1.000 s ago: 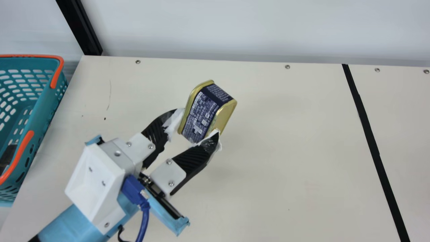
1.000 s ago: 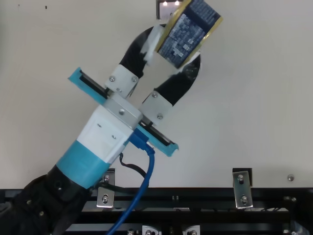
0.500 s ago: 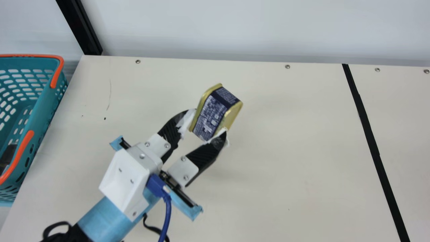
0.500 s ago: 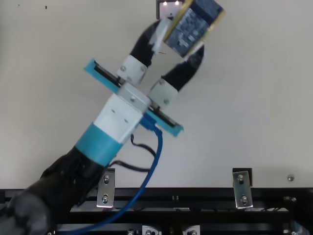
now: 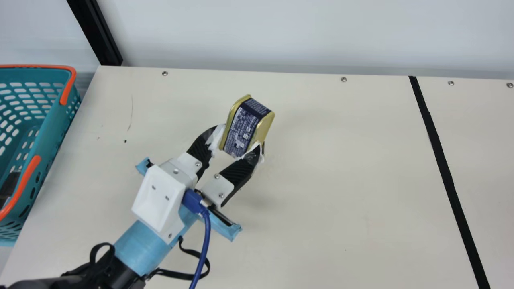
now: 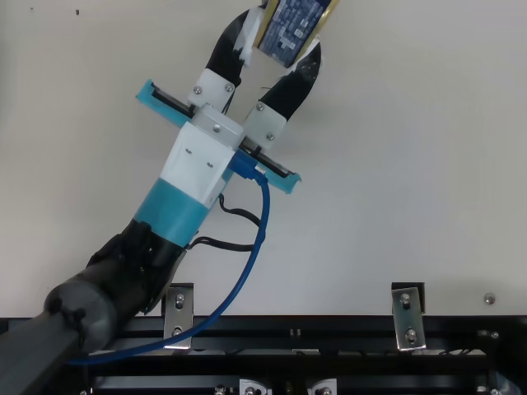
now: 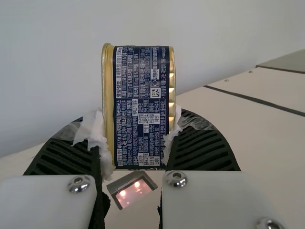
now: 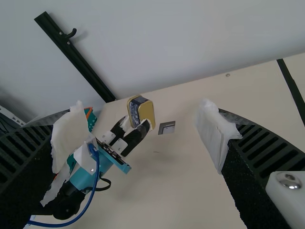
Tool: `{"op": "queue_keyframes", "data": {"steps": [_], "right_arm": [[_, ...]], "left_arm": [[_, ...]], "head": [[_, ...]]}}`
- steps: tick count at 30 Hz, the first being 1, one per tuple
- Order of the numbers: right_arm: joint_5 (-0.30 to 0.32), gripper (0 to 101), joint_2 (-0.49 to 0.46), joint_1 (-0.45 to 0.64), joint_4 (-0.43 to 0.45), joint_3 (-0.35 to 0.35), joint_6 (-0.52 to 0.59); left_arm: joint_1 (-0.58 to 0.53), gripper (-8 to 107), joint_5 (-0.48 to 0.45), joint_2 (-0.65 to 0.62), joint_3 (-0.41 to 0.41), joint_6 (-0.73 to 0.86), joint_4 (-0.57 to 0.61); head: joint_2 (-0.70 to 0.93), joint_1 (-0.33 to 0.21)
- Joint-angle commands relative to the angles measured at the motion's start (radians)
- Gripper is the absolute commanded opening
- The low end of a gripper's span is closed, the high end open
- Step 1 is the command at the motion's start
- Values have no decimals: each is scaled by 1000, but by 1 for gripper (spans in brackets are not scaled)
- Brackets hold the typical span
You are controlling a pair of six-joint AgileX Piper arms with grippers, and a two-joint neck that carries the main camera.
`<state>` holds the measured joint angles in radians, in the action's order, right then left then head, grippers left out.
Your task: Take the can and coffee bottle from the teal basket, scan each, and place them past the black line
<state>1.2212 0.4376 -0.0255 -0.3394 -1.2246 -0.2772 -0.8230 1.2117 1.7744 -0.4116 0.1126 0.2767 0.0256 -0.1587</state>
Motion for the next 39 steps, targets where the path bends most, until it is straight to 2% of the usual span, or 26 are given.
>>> {"op": "queue_keyframes", "data": {"steps": [1,8,20,29,34,39], "right_arm": [[0,101,0,0,0,0,0],[0,101,0,0,0,0,0],[0,101,0,0,0,0,0],[0,101,0,0,0,0,0],[0,101,0,0,0,0,0],[0,101,0,0,0,0,0]], "left_arm": [[3,10,-1,7,-6,-3,2],[18,10,-14,65,-71,-12,22],[51,10,-99,155,-234,19,36],[79,10,-126,213,-305,55,57],[78,10,-134,191,-321,63,70],[71,10,-191,84,-328,108,64]], "head": [[-3,-2],[-3,-2],[-3,-2],[-3,-2],[-3,-2],[-3,-2]]}}
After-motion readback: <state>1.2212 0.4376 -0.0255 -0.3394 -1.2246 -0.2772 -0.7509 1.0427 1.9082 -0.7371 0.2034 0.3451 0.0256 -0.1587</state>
